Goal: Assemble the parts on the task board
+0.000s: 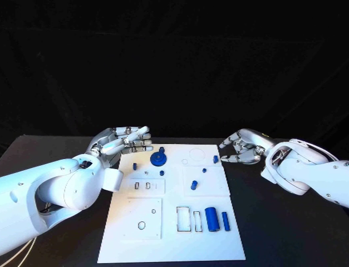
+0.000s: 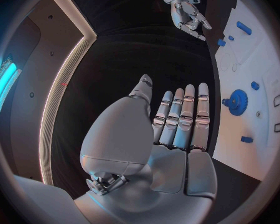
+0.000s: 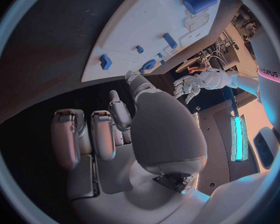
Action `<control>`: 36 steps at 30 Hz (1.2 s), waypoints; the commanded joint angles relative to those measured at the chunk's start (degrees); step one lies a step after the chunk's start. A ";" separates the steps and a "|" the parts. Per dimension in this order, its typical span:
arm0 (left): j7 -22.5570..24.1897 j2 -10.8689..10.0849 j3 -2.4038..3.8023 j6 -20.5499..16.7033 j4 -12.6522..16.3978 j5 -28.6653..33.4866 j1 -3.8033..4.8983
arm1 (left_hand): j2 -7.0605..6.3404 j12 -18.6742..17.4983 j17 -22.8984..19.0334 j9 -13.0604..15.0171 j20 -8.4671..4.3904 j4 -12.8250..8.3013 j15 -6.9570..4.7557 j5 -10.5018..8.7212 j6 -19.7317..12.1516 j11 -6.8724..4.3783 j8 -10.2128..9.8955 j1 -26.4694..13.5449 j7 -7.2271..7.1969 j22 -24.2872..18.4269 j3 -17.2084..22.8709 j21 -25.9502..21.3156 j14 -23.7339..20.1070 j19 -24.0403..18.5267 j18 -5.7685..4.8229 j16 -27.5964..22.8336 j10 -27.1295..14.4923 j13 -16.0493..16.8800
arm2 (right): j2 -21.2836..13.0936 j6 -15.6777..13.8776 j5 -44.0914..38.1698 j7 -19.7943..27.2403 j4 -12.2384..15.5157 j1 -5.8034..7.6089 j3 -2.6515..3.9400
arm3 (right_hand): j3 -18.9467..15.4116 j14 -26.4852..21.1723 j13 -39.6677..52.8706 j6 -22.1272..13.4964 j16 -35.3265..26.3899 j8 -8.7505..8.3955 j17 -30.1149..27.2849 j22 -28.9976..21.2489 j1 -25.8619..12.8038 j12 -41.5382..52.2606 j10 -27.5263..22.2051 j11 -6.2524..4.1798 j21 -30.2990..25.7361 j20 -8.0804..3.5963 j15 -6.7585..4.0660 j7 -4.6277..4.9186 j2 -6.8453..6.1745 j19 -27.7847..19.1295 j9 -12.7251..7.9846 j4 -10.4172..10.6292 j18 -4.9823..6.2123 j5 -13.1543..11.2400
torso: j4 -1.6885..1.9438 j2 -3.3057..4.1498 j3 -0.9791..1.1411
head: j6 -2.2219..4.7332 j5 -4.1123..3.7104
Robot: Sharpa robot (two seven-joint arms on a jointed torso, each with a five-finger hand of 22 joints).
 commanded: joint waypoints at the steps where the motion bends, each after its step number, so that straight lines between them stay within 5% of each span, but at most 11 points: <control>1: 0.44 0.28 0.01 1.25 -0.17 0.28 -0.03 | 0.63 -0.25 -0.06 -0.02 -0.09 -0.02 0.41 -0.03 0.24 0.33 -0.31 -0.05 0.34 -0.05 -0.41 -0.20 -0.10 0.33 0.83 -0.22 -0.11 0.01 | 0.51 1.68 2.13 3.35 -1.55 -0.24 -0.01 | -0.08 3.82 -0.07 -0.47 -0.19 -0.39 5.98 9.57 0.52 -0.20 -0.40 0.07 -0.27 0.02 0.15 -0.04 0.00 1.13 -0.07 -0.39 0.52 -0.17 | -0.17 -0.11 0.27 | -0.11 -0.02; 8: 0.44 0.44 -0.02 1.31 -0.43 0.29 -0.07 | 0.63 -0.25 -0.06 -0.02 -0.09 -0.02 0.41 -0.03 0.24 0.33 -0.31 -0.05 0.34 -0.05 -0.41 -0.20 -0.10 0.33 0.83 -0.22 -0.11 0.01 | 3.20 2.22 2.21 3.60 -5.82 -0.95 -0.03 | 0.04 3.86 -0.01 -0.58 -0.12 -0.49 6.17 9.63 0.85 -0.17 -0.35 0.12 -0.24 0.05 0.20 0.01 0.19 1.17 -0.08 -0.51 0.50 0.12 | -0.09 -0.04 0.52 | -0.27 0.42; 17: 0.43 0.47 -0.03 1.29 -0.68 0.31 -0.11 | 0.63 -0.25 -0.06 -0.02 -0.09 -0.02 0.41 -0.03 0.24 0.33 -0.31 -0.05 0.34 -0.05 -0.41 -0.20 -0.10 0.33 0.83 -0.22 -0.11 0.01 | 6.26 2.98 2.32 3.69 -10.08 -2.10 -0.04 | 0.16 3.92 0.13 -0.50 -0.02 -0.47 6.39 9.72 1.02 -0.05 -0.21 0.14 -0.18 0.08 0.22 0.03 0.40 1.25 -0.06 -0.56 0.48 0.35 | 0.20 0.01 0.45 | -0.65 0.02; 36: 0.85 0.24 -0.03 0.71 -0.37 0.32 -0.13 | 0.72 -0.34 -0.07 -0.02 -0.09 -0.08 0.43 -0.03 0.23 0.34 -0.39 0.02 0.34 -0.08 -0.41 -0.24 -0.12 0.36 0.83 -0.34 -0.14 0.00 | 8.98 3.75 1.91 3.32 -12.22 -3.02 -0.04 | 1.55 4.10 1.37 1.36 0.27 0.32 7.06 10.36 2.42 1.14 0.98 -0.10 0.34 0.01 0.06 -0.21 1.81 1.83 0.36 -1.33 0.29 -0.11 | 0.28 -0.04 0.42 | -0.95 -0.28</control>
